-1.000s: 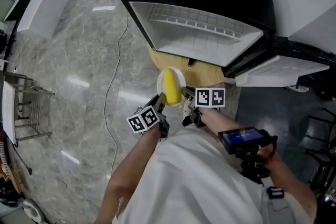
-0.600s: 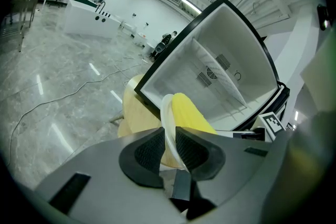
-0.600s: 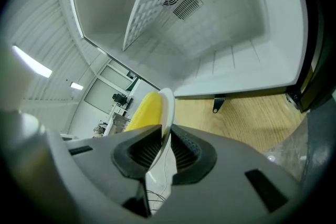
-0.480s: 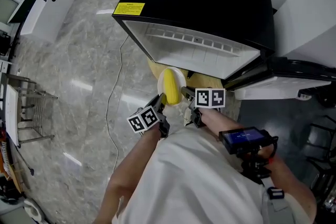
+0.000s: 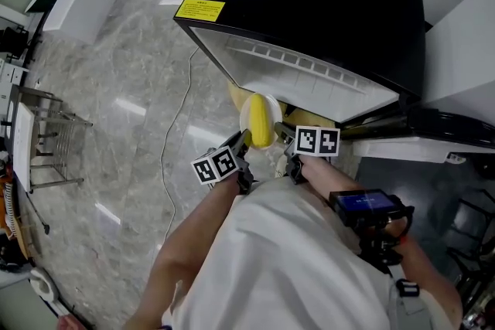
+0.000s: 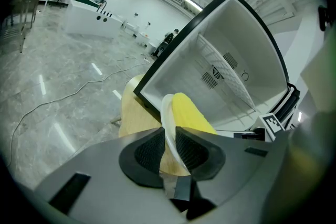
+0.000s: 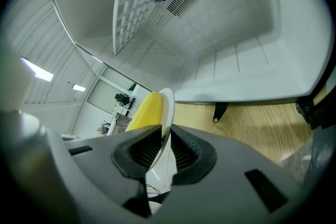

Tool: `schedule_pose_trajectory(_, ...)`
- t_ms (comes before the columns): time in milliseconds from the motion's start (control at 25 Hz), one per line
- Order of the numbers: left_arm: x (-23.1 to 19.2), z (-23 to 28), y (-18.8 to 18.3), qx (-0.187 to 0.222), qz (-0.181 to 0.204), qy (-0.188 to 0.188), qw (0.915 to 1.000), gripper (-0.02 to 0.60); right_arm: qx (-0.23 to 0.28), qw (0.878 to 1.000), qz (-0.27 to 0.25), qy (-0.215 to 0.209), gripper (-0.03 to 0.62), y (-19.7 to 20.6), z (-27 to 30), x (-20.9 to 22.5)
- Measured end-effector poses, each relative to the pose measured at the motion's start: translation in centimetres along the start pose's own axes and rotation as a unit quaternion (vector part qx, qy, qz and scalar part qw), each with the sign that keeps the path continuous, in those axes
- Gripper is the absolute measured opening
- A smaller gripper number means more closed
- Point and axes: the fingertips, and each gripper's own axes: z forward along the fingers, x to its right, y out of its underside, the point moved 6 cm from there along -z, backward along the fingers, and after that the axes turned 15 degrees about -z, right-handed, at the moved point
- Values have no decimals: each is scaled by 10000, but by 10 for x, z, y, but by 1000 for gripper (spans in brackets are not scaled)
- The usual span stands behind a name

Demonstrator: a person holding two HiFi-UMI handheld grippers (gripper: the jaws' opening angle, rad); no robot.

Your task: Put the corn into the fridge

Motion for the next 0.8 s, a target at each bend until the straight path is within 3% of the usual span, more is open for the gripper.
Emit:
schedule_pose_trajectory(400, 10, -8, 3, -6, 84, -34, 10000, 64, -118, 9999, 0, 97, 60, -1, -13, -6)
schedule_pose_trajectory(800, -5, 19, 5, -155, 94, 4, 9998, 64, -256, 9993, -4, 280, 60, 1, 3, 16)
